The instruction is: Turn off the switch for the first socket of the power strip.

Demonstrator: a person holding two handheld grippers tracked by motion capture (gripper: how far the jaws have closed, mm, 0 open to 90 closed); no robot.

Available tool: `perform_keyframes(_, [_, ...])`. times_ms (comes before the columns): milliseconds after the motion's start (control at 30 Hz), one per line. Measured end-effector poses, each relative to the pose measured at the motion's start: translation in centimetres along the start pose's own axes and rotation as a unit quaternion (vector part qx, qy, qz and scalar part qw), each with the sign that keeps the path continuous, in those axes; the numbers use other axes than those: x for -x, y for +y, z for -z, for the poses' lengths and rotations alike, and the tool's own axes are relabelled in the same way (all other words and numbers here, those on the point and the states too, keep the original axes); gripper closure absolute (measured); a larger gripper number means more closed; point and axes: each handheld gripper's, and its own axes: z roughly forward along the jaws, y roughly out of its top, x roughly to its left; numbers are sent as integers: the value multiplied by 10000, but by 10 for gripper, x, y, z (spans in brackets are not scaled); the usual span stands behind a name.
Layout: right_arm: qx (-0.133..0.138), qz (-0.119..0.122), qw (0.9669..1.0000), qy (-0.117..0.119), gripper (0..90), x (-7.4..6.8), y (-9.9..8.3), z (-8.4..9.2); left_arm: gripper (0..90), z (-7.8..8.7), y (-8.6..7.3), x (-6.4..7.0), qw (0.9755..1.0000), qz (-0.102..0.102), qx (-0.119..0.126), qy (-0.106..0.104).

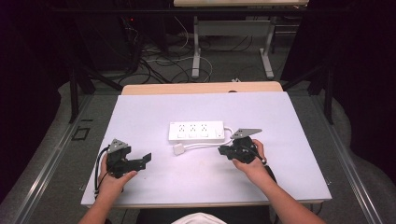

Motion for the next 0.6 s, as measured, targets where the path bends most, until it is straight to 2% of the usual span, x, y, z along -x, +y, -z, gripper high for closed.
perform_keyframes(233, [65,-161,9998,-63,826,4,-13,7,55,1,0,0,10000,-5,-34,-10])
perform_keyframes(333, [88,-277,9995,-95,826,7,-15,8,55,0,0,0,10000,-17,9,-11])
perform_keyframes(600, [103,-377,9991,-178,826,13,-18,10,55,2,1,-1,10000,-33,-32,-24])
